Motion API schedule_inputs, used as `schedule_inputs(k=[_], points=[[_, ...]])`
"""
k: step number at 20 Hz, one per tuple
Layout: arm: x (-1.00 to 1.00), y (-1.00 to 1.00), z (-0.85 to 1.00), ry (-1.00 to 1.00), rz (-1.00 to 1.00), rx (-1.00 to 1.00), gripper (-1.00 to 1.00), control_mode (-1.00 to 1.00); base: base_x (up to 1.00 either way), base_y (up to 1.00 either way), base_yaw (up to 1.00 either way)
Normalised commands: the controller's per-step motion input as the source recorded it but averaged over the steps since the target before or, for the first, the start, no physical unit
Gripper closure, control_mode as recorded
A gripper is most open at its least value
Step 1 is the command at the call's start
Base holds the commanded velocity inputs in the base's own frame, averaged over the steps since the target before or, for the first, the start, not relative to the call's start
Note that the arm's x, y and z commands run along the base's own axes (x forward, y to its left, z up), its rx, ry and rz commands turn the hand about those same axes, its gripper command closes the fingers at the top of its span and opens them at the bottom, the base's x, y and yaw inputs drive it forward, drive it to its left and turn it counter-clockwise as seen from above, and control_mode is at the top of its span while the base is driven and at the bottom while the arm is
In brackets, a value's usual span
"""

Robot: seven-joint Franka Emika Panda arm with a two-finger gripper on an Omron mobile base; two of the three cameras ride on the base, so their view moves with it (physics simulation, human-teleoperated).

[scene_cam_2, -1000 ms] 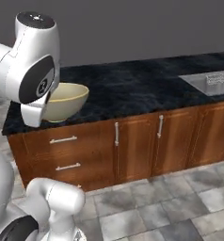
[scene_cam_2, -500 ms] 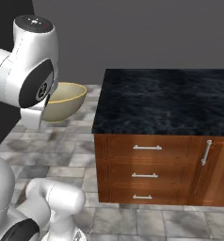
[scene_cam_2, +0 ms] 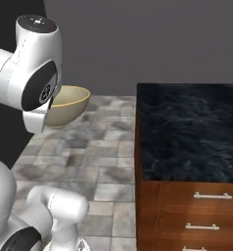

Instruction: Pick up the bowls from the cabinet and place each bowl in front of a stool on the dining counter.

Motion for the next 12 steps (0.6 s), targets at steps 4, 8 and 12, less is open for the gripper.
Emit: schedule_inputs(k=[4, 8, 12], points=[[0.0, 0.0, 0.0, 0.0, 0.0, 0.0, 1.0, 1.0, 1.0, 1.0, -0.12], [0.0, 0.0, 0.0, 0.0, 0.0, 0.0, 1.0, 1.0, 1.0, 1.0, -0.21], [0.0, 0.0, 0.0, 0.0, 0.0, 0.0, 1.0, 1.0, 1.0, 0.98, -0.35]])
